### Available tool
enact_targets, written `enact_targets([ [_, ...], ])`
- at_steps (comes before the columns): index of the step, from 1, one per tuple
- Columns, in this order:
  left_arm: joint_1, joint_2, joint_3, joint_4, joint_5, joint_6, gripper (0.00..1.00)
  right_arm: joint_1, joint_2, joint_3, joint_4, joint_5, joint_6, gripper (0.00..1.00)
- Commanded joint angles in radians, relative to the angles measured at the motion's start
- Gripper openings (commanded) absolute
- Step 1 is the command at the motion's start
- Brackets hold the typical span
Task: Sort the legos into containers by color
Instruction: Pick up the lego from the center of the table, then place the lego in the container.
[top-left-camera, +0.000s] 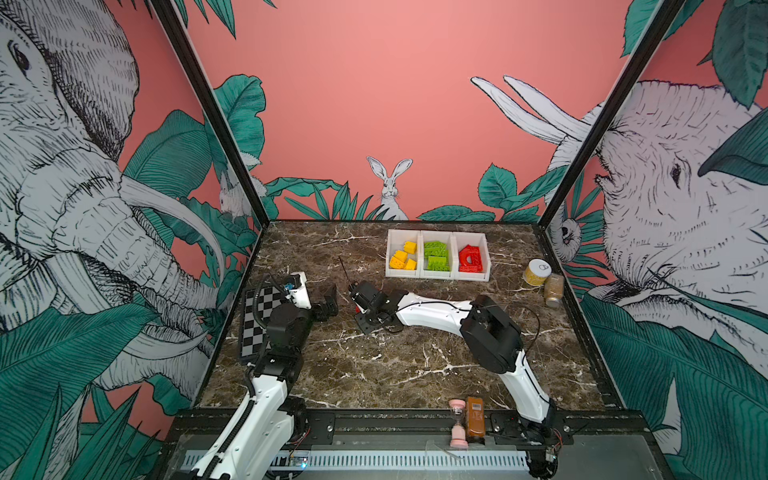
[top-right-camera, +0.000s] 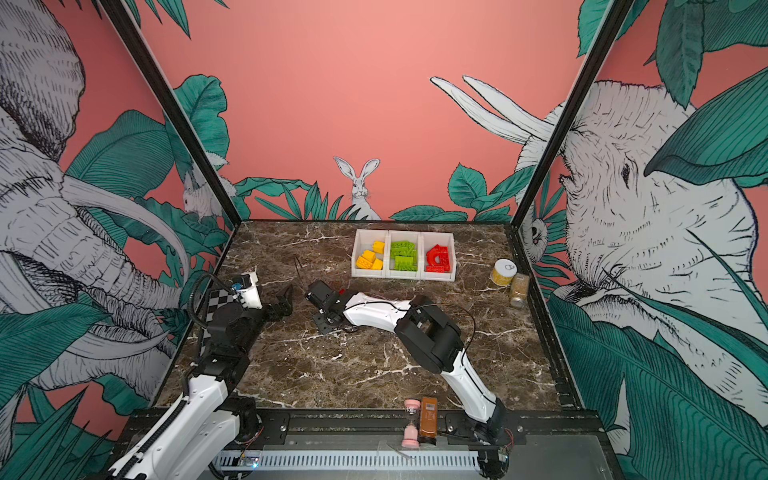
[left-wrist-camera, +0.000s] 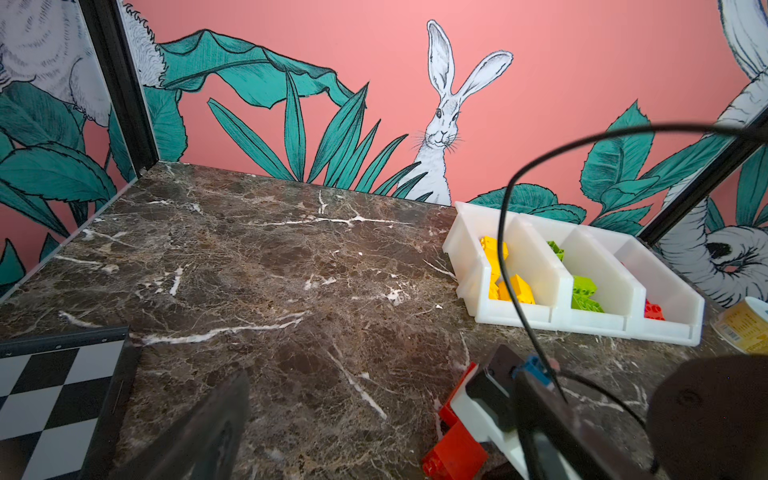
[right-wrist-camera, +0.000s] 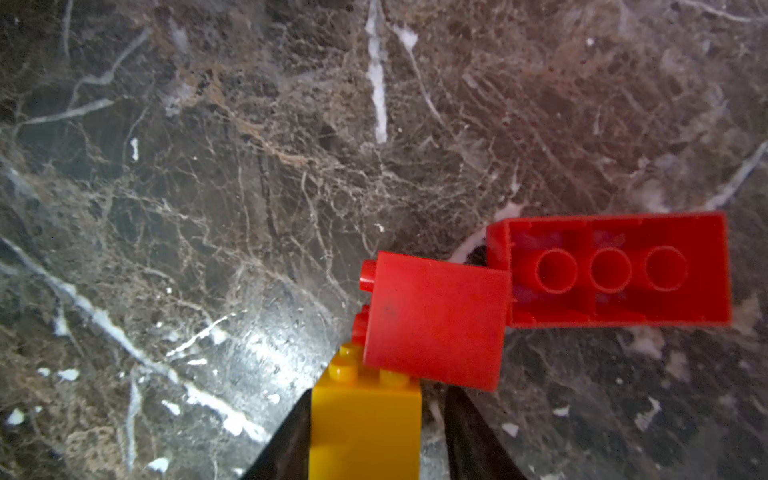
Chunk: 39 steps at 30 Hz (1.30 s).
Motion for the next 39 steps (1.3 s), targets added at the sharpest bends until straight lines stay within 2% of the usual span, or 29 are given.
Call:
enact_targets([
  [1,-0.006,-0.004,-0.006,-0.006,-0.002,0.001,0.99,0.006,-0.061,-0.075,0.087,0.008,0.006,0.39],
  [5,-0.006,0.021,-0.009,0.036,0.013,0.01,0.99,0.003,-0.108,-0.134,0.135,0.006,-0.008,0.32],
  [11,-0.007,0.088,0.052,-0.028,-0.019,0.051,0.99,-0.014,-0.19,-0.247,0.192,-0.008,-0.024,0.25],
  [15,-0.006,0.097,0.112,-0.092,-0.023,0.046,0.99,-0.071,-0.278,-0.353,0.249,-0.066,-0.019,0.24],
  [19,-0.008,0.115,0.156,-0.166,-0.019,0.074,0.98,-0.147,-0.333,-0.387,0.256,-0.149,-0.033,0.23],
  [23,-0.011,0.116,0.221,-0.332,-0.065,0.122,0.98,-0.216,-0.375,-0.371,0.214,-0.18,-0.076,0.23],
  [28,-0.015,0.111,0.232,-0.392,-0.045,0.069,0.99,-0.287,-0.371,-0.3,0.201,-0.199,-0.105,0.23],
  [36,-0.086,0.123,0.268,-0.556,-0.098,-0.006,0.98,-0.373,-0.219,-0.052,0.166,-0.21,-0.155,0.23],
  [39,-0.098,0.125,0.254,-0.562,-0.084,-0.021,0.98,-0.396,-0.139,0.06,0.139,-0.191,-0.169,0.23],
])
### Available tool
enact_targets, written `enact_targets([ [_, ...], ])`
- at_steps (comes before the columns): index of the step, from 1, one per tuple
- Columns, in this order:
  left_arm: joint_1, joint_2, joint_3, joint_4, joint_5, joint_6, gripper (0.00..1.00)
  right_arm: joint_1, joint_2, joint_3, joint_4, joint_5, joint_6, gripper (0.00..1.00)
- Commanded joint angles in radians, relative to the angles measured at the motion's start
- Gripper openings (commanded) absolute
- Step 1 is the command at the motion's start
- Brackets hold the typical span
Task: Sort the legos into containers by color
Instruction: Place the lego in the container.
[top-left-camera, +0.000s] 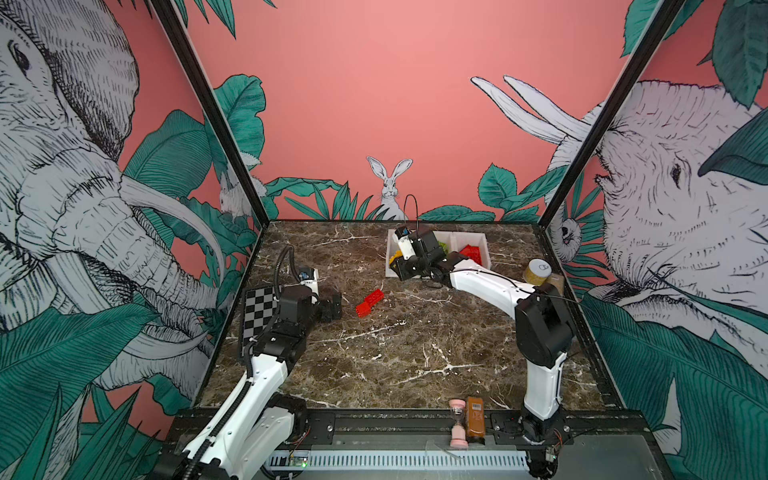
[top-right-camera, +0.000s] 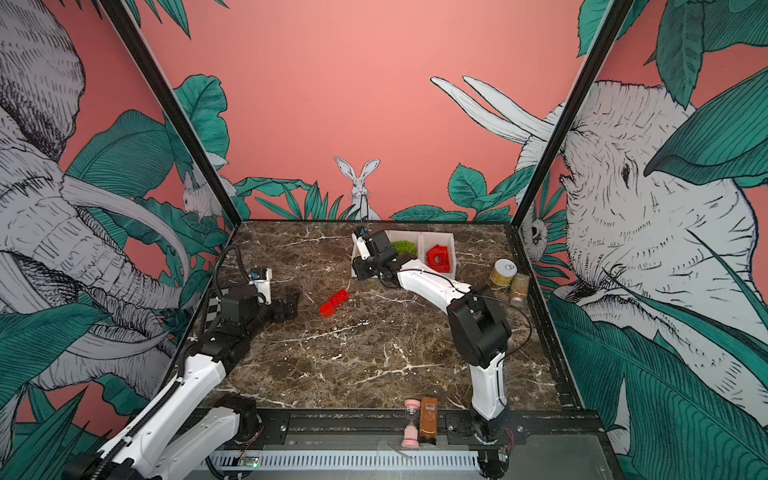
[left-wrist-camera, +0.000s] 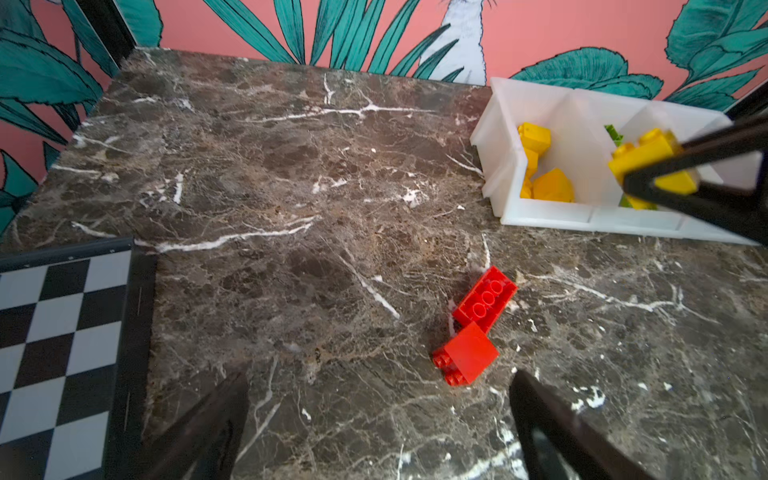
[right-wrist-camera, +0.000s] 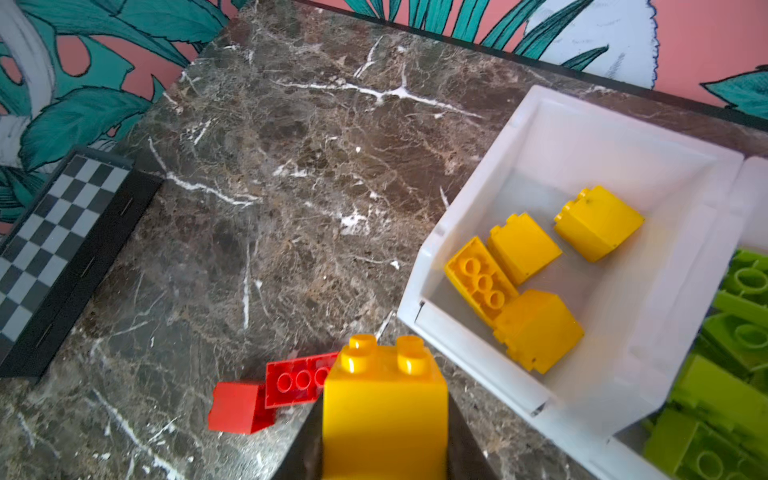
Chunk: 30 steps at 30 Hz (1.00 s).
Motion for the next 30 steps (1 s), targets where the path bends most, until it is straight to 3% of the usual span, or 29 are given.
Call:
enact_targets([
  [1,-0.013,0.003,0.007,-0.058,-0.007,-0.036,0.98,-0.028,0.094,0.114,-0.041,0.018,-0.034,0.23],
  [10,-0.022,0.127,0.029,-0.01,0.171,0.076,0.98,-0.086,0.255,0.329,-0.096,0.041,-0.036,0.24],
  [15,-0.027,0.238,0.073,-0.024,0.21,0.134,0.98,-0.097,0.304,0.374,-0.109,0.062,-0.048,0.28],
  [22,-0.029,0.278,0.096,-0.02,0.195,0.177,0.98,-0.105,0.312,0.395,-0.133,0.065,-0.058,0.33],
  [24,-0.029,0.294,0.107,-0.022,0.201,0.189,0.98,-0.106,0.314,0.398,-0.137,0.066,-0.058,0.38],
  [27,-0.031,0.329,0.123,-0.02,0.219,0.204,0.98,-0.111,0.302,0.408,-0.152,0.05,-0.059,0.63],
  [30,-0.034,0.366,0.14,-0.02,0.246,0.236,0.98,-0.115,0.245,0.374,-0.137,0.008,-0.073,0.69],
])
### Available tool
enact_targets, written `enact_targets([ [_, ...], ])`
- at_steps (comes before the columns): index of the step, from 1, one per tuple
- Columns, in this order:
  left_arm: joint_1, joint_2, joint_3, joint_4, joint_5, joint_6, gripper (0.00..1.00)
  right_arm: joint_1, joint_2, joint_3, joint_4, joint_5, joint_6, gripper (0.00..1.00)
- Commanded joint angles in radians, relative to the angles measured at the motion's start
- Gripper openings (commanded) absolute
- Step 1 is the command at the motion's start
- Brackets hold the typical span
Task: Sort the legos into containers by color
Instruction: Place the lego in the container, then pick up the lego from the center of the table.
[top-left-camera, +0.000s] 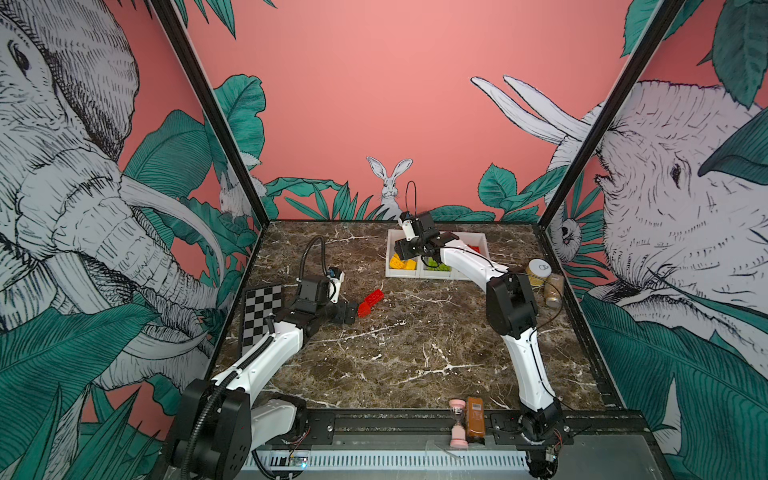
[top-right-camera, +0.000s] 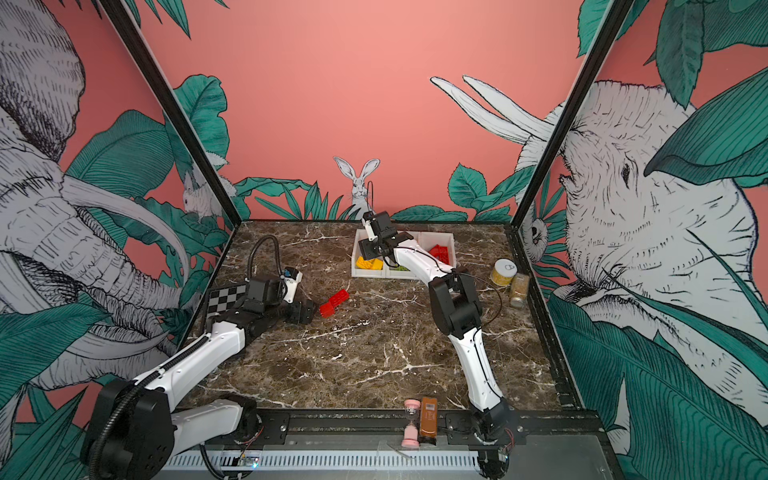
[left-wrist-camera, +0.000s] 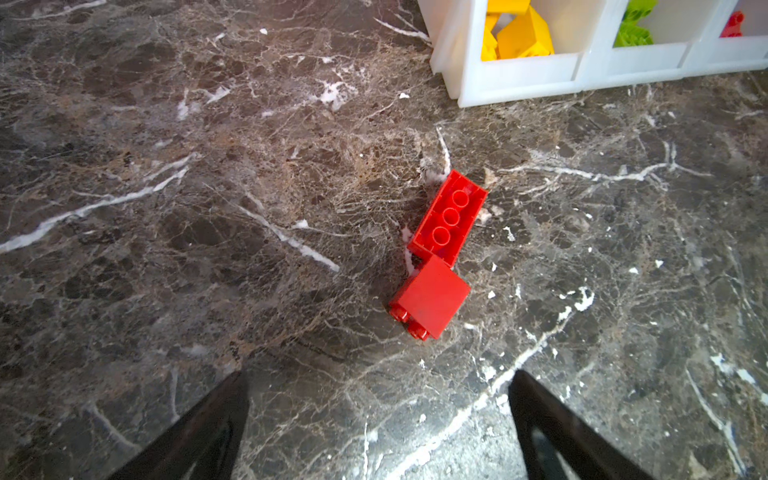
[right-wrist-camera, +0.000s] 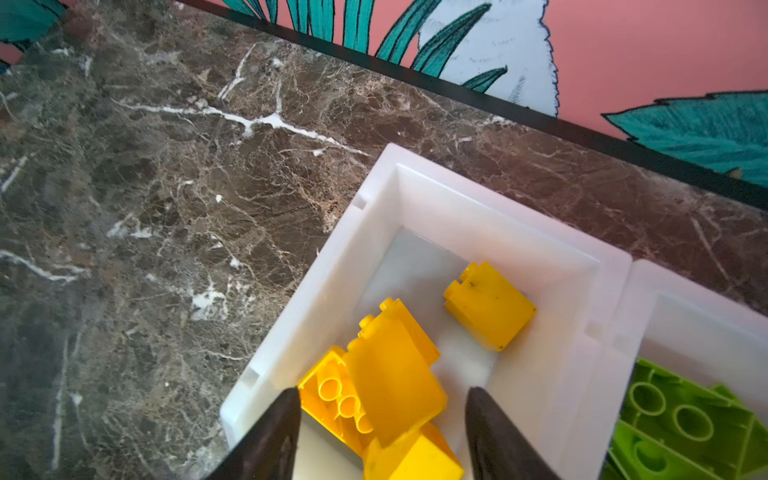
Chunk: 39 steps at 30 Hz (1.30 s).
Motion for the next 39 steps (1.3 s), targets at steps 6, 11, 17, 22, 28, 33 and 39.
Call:
enact_targets([
  [6,-0.021,0.096,0.079,-0.041,0.063,0.123,0.98,-0.024,-0.391,-0.402,0.313,-0.156,-0.02,0.79],
  [11,-0.045,0.155,0.109,-0.046,0.101,0.151,0.98,-0.047,-0.692,-0.843,0.681,-0.154,0.022,0.8],
  [17,-0.099,0.242,0.16,-0.067,0.061,0.164,0.98,-0.067,-0.95,-1.053,0.661,-0.111,-0.016,0.8],
  [22,-0.111,0.306,0.207,-0.101,0.042,0.169,0.96,-0.07,-1.035,-1.134,0.618,-0.121,-0.016,0.83],
  [28,-0.147,0.389,0.276,-0.146,0.059,0.17,0.95,-0.075,-1.07,-1.179,0.563,-0.118,-0.026,0.85],
  [33,-0.199,0.421,0.309,-0.213,0.056,0.15,0.9,-0.076,-1.083,-1.192,0.54,-0.123,-0.028,0.85],
  [39,-0.243,0.385,0.283,-0.212,0.106,0.084,0.86,-0.075,-1.087,-1.2,0.527,-0.119,-0.041,0.85],
])
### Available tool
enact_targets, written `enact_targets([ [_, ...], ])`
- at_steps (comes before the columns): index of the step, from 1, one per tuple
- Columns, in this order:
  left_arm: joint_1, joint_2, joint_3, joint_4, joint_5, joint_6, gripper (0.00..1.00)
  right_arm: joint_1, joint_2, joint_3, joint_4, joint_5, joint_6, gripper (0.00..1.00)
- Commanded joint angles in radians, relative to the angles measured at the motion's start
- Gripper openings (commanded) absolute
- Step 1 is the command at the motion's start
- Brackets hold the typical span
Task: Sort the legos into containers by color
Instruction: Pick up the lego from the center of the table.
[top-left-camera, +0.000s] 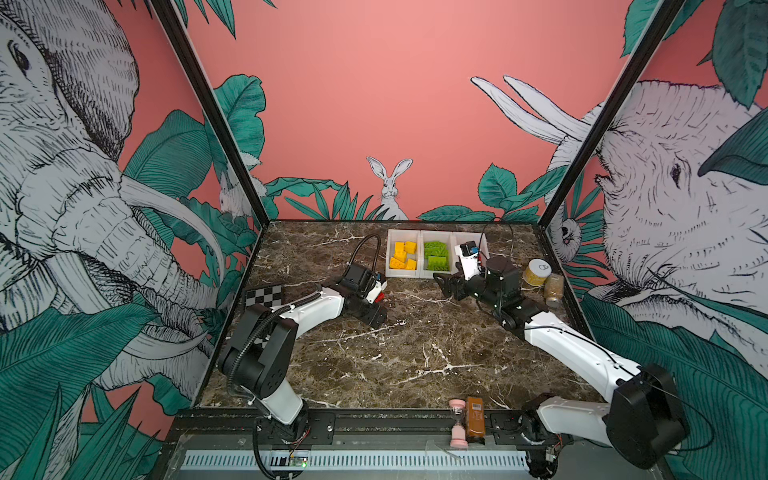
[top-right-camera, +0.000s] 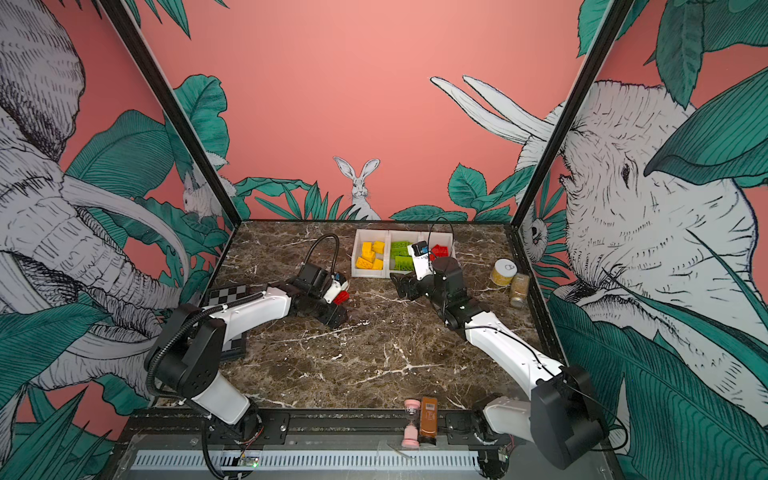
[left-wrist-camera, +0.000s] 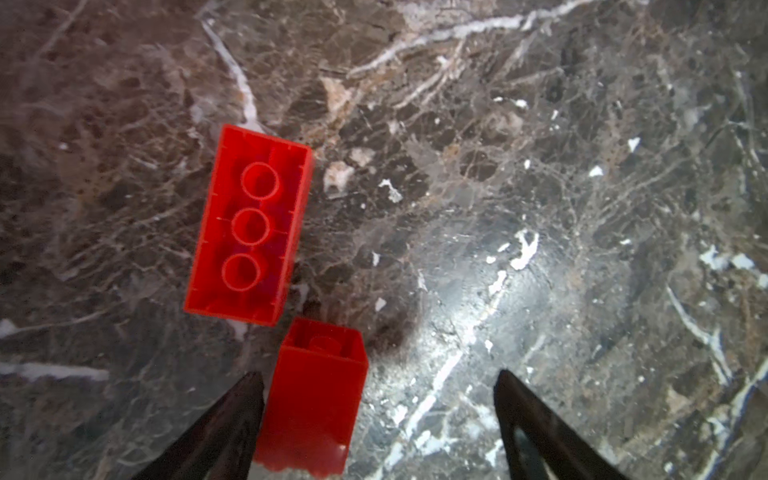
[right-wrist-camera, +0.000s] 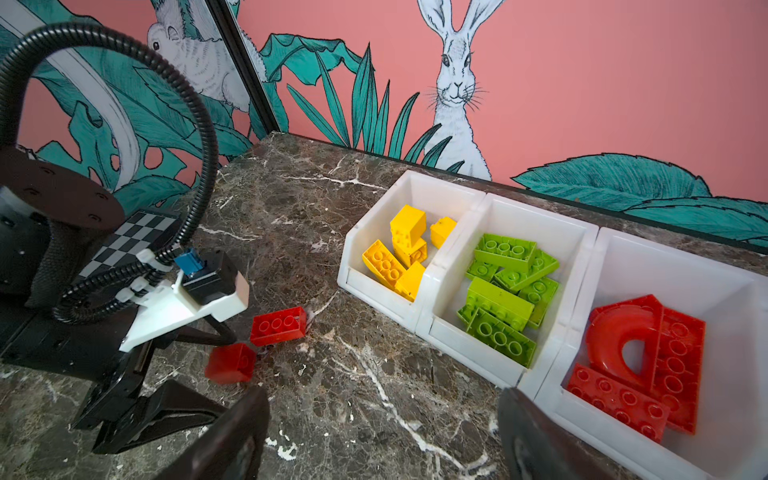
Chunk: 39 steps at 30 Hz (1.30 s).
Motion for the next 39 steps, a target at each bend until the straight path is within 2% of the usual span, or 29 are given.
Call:
enact_targets([
  [1,-0.02,-0.056,-0.011,-0.027,0.05,-0.049,0.85,-0.005,-0.017,-0.009,0.006,0.003,-0.019,0.85],
  [5,-0.029,-0.1,-0.034,0.01,-0.049,-0.123,0.85,-0.005,-0.005,-0.007,0.002,-0.003,-0.021,0.85],
  [8,-0.034,-0.092,-0.042,0.002,-0.162,-0.13,0.84,-0.005,0.004,-0.003,0.003,-0.009,-0.019,0.85],
  [11,-0.037,-0.052,-0.027,-0.04,-0.207,-0.107,0.8,-0.006,0.009,-0.002,0.001,-0.013,-0.018,0.85],
  [15,-0.05,-0.02,-0.007,-0.063,-0.196,-0.08,0.7,-0.005,0.006,-0.008,0.0,-0.005,-0.02,0.85],
  [23,-0.097,0.014,0.013,-0.052,-0.183,-0.051,0.58,-0.011,-0.028,-0.033,-0.028,0.029,-0.024,0.85],
  [27,-0.101,0.048,0.037,-0.079,-0.193,-0.049,0.48,-0.025,-0.123,-0.104,0.012,0.012,0.004,0.86],
  [34,-0.103,0.062,0.053,-0.073,-0.219,-0.057,0.27,-0.066,-0.309,-0.188,-0.076,0.198,-0.001,0.87],
  [39,-0.105,0.057,0.088,-0.055,-0.194,-0.064,0.21,-0.102,-0.415,-0.238,-0.116,0.274,0.034,0.89],
])
